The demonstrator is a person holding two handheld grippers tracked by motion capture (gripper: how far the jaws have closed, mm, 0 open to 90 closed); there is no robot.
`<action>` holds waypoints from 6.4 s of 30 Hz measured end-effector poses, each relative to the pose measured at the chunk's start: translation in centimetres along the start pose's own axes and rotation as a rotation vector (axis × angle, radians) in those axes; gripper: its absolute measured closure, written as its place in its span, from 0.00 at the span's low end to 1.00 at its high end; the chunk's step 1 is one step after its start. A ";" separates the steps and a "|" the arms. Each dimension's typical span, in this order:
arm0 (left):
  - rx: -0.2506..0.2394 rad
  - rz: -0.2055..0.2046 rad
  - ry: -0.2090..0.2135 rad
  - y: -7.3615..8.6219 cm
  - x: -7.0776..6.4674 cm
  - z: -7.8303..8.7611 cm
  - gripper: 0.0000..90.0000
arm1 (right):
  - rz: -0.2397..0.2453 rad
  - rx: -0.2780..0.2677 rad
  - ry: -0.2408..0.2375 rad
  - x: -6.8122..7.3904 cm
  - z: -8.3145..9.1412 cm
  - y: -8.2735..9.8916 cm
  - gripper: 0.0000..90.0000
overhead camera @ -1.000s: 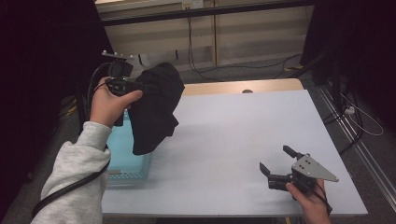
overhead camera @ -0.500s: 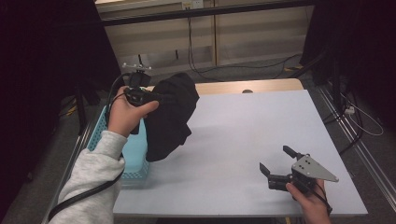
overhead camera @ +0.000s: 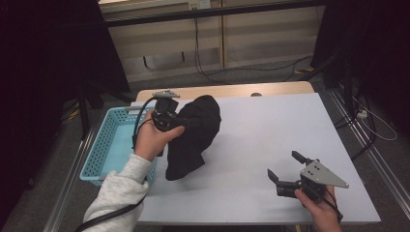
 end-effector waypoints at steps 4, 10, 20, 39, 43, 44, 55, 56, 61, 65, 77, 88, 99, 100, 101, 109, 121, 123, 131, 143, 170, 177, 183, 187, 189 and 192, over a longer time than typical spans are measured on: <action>-0.018 0.003 0.043 0.9 0.0 -1.9 0.54 | 0.007 0.001 -0.005 0.1 -0.1 0.0 0.01; -0.013 -0.037 0.000 2.7 1.3 -3.5 0.26 | 0.029 0.010 -0.018 0.5 -0.2 0.2 0.01; -0.010 -0.055 -0.093 5.6 3.6 -1.9 0.20 | 0.051 0.042 -0.036 0.9 -0.5 0.6 0.01; -0.013 -0.029 -0.128 8.8 5.3 -1.0 0.15 | 0.079 0.122 -0.099 3.2 -2.5 0.9 0.01; -0.010 -0.027 -0.134 9.2 5.5 -0.9 0.15 | 0.101 0.139 -0.100 3.8 -3.8 0.8 0.01; -0.010 -0.028 -0.134 9.3 5.5 -0.8 0.14 | 0.108 0.144 -0.095 3.9 -4.2 0.8 0.01; -0.010 -0.028 -0.158 10.0 5.8 -0.2 0.11 | 0.108 0.179 -0.069 5.2 -7.5 -0.1 0.03; -0.010 -0.022 -0.160 10.2 5.8 -0.3 0.11 | 0.109 0.180 -0.061 5.3 -7.8 -0.2 0.03; -0.012 -0.023 -0.159 10.1 5.9 -0.4 0.11 | 0.126 0.187 -0.052 5.4 -8.3 -0.2 0.03; -0.015 -0.023 -0.153 10.1 5.7 -0.6 0.11 | 0.120 0.193 -0.051 5.4 -8.3 -0.2 0.04; -0.024 -0.027 -0.164 9.6 5.9 -0.9 0.11 | 0.077 0.194 -0.042 5.3 -9.5 -1.1 0.19; -0.023 -0.015 -0.186 10.1 6.3 -0.3 0.12 | 0.112 0.331 -0.071 5.9 -10.3 1.4 0.59; -0.033 -0.026 -0.194 9.9 5.9 0.7 0.12 | 0.097 0.365 -0.125 5.6 -10.0 1.3 0.99; -0.035 -0.027 -0.193 9.9 5.8 0.7 0.12 | 0.092 0.359 -0.121 5.2 -9.9 1.0 0.99; -0.035 -0.030 -0.194 9.9 5.8 0.8 0.12 | 0.073 0.350 -0.119 4.9 -9.8 0.7 1.00; -0.039 -0.018 -0.198 10.0 6.1 0.8 0.12 | 0.027 0.371 0.000 -0.7 -8.6 1.2 1.00; -0.015 -0.026 -0.195 10.2 6.3 0.0 0.12 | 0.066 0.343 -0.021 -0.8 -7.9 1.4 0.55; -0.024 -0.019 -0.199 10.3 6.4 -0.1 0.12 | 0.063 0.332 -0.031 -0.4 -7.9 1.2 0.51; -0.020 -0.002 -0.211 10.8 6.7 -0.1 0.13 | 0.039 0.289 -0.105 2.9 -8.5 -0.4 0.35; -0.016 0.014 -0.216 11.2 6.5 -0.3 0.14 | 0.135 0.369 -0.154 6.5 -10.1 1.3 0.46; -0.005 0.013 -0.201 11.2 6.1 -2.3 0.14 | 0.004 0.401 -0.041 -1.9 -7.9 1.8 0.98; 0.007 0.011 -0.193 11.9 6.3 -3.4 0.19 | -0.040 0.376 -0.037 -2.3 -7.7 1.4 0.98; 0.058 -0.024 -0.176 12.8 6.2 -4.5 0.33 | -0.042 0.370 -0.046 -1.9 -7.8 1.2 0.98; 0.074 -0.021 -0.172 13.4 6.4 -5.0 0.41 | -0.037 0.367 -0.053 -1.9 -7.9 1.2 0.97; 0.084 -0.020 -0.170 13.7 6.5 -5.2 0.46 | -0.036 0.366 -0.054 -1.8 -7.8 1.2 0.97; 0.108 -0.008 -0.146 14.1 6.2 -5.9 0.56 | -0.031 0.370 -0.058 -1.6 -7.8 1.3 0.97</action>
Point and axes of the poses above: each handheld gripper's, and its own axes: z roughly backward along the jaws, y roughly out of its underside, x roughly to its left, the point moved 10 cm from there along -z, roughly forward along the jaws, and after that the axes turned 15 degrees about y, right-handed, at the moved point
